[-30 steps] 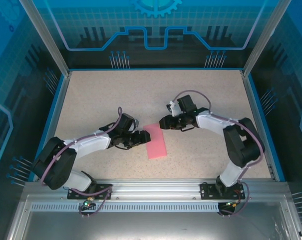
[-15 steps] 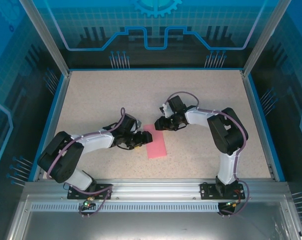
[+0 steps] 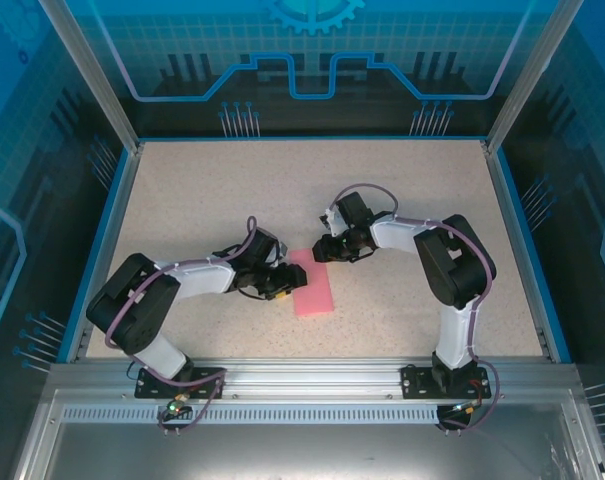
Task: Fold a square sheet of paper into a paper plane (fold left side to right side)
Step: Third fold the triangle at the center of the table.
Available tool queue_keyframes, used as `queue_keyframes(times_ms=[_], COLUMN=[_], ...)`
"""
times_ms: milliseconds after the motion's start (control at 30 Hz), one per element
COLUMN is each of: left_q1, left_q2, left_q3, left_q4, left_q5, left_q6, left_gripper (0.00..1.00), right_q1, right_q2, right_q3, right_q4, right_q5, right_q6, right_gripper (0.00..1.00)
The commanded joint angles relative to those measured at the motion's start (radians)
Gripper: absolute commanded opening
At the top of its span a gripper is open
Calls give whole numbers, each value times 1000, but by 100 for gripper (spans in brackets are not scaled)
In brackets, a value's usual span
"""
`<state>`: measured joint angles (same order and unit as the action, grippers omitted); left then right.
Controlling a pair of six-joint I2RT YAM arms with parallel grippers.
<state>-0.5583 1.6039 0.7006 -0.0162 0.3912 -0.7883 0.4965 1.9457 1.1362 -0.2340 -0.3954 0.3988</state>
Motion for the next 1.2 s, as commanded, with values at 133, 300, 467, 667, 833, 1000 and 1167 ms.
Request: queue_keyframes(times_ms=[133,300,467,667,833,1000,1167], left_q1=[-17,-17,-16,-18,-19,-27,-29], left_q2=[25,5,-16,-41,-44,-47,-56], left_q3=[39,44,43,35,36,36,39], left_q4=[2,-26,-35,-49,-44,-18,-3], left_q5=[26,9,5,-3,-1,8,18], left_q6=[-15,-9,-15,-19,-30,-60,-99], left_gripper=[57,51,43,28,11,3,2], right_q1=[-4,-6,-7,-12,-27,-38,-14], right_q2=[39,40,37,20,-49,-202,-418], right_q3=[-22,-23,-24,-34,-80,-177,-359], right_q4=[-27,-27,-22,0,79,136,178], right_q5=[18,16,16,10,-13,2,28], right_q6=[-18,-20,-20,-18,-21,-78,-165], right_gripper=[32,32,32,34,44,57,61])
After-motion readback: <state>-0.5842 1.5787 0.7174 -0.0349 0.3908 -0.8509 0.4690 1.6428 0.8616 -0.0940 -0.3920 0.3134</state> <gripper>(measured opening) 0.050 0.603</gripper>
